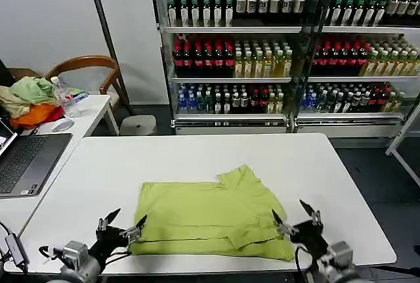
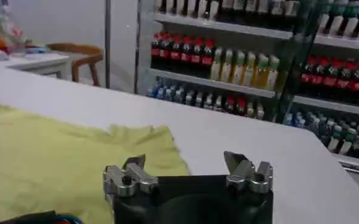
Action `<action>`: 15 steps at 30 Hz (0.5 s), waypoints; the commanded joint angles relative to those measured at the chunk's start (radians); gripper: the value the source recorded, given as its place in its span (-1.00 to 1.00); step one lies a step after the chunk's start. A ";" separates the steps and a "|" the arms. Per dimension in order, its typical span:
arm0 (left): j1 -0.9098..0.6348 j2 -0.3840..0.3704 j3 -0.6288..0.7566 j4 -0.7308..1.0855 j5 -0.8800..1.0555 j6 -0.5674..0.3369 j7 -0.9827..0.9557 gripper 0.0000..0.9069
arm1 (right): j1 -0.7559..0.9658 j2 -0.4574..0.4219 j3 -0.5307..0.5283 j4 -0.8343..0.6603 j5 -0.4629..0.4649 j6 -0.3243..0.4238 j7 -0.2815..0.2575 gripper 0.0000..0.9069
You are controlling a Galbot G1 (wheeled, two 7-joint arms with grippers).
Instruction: Fold and organize the clothes.
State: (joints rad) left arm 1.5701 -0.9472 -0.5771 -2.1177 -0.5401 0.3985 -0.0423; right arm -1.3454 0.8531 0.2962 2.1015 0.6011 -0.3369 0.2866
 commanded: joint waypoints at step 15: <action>-0.566 0.015 0.326 0.489 -0.071 0.030 -0.006 1.00 | 0.658 0.335 -0.303 -0.655 0.021 -0.140 -0.036 1.00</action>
State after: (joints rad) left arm 1.2181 -0.9333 -0.3769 -1.8443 -0.5972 0.4124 -0.0439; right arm -0.8852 1.0658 0.0877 1.7059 0.6222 -0.4435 0.2670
